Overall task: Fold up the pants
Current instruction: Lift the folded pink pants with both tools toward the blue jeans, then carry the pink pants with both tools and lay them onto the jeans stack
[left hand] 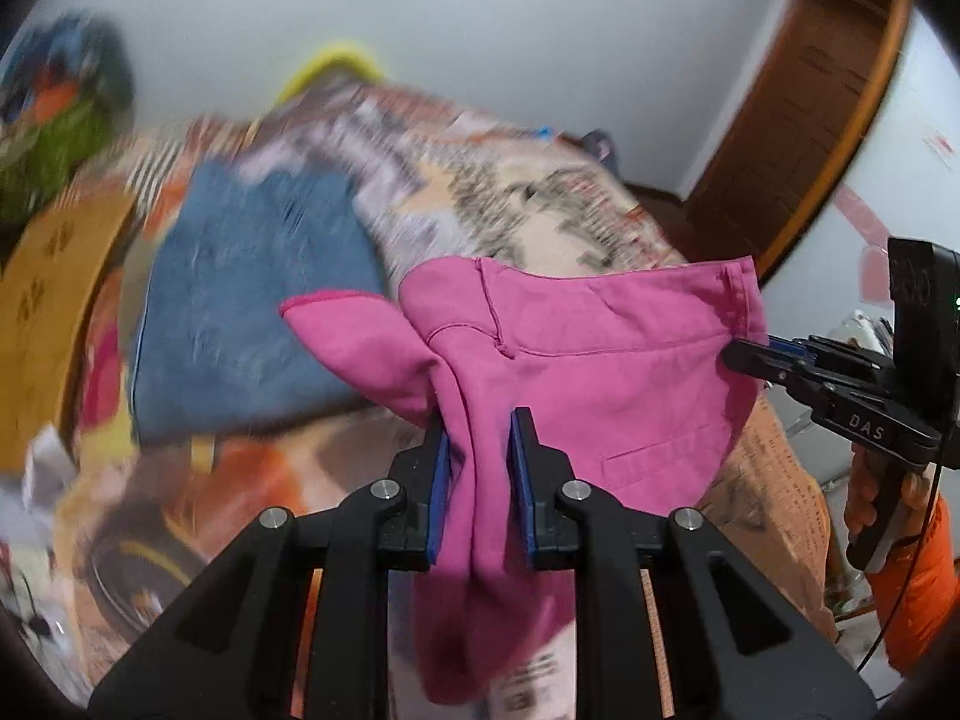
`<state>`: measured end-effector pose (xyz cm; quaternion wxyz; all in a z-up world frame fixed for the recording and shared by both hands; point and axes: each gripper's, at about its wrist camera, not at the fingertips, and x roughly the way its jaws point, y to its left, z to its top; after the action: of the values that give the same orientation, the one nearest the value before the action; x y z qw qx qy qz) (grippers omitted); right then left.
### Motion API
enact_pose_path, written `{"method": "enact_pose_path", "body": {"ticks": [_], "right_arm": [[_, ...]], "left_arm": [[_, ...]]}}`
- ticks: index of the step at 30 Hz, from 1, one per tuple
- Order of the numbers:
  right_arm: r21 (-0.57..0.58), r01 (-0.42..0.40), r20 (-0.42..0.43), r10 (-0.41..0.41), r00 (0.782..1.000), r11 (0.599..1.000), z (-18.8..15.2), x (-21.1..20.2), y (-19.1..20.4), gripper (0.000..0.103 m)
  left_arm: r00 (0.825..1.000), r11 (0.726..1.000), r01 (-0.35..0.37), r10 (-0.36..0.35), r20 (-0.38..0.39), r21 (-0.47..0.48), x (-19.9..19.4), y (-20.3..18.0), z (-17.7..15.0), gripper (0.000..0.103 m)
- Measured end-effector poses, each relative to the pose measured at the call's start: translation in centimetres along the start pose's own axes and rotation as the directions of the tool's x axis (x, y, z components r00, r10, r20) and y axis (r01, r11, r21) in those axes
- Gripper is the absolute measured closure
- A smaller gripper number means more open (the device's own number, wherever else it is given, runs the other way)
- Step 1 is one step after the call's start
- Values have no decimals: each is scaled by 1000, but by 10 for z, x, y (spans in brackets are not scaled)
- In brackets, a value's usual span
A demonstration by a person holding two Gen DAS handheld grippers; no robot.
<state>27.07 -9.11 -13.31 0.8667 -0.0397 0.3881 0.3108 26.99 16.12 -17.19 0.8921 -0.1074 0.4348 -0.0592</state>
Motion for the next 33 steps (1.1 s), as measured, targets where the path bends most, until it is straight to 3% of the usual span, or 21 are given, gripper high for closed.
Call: {"method": "enact_pose_path", "body": {"ticks": [3, 7, 10, 17, 21, 27, 31, 33], "right_arm": [[19, -1, -79, 3, 997, 1000, -9, 34, -2, 73], [7, 7, -139, -6, 990, 1000, -20, 56, -4, 68], [18, 12, -159, -9, 987, 1000, -26, 66, -10, 56], [68, -26, -215, 40, 976, 997, -18, 100, -17, 55], [68, -67, -314, 86, 945, 995, -19, 130, -13, 55], [118, -108, -372, 144, 917, 987, -24, 149, -20, 40], [100, -109, -377, 139, 916, 989, -22, 153, -17, 40], [80, -100, -365, 123, 923, 992, -22, 153, -13, 47]], "left_arm": [[999, 998, -34, 32, -41, -52, 15, 25, -21, 84], [997, 996, -45, 40, -59, -73, 25, 41, -40, 82], [998, 997, -49, 46, -54, -60, 27, 41, -45, 81], [996, 996, -75, 73, -52, -40, 36, 41, -46, 77], [995, 996, -77, 74, -59, -47, 45, 44, -44, 75], [995, 995, -82, 79, -65, -50, 56, 48, -45, 71], [995, 995, -80, 76, -65, -64, 61, 52, -45, 71], [995, 995, -78, 74, -69, -62, 61, 51, -44, 71]]}}
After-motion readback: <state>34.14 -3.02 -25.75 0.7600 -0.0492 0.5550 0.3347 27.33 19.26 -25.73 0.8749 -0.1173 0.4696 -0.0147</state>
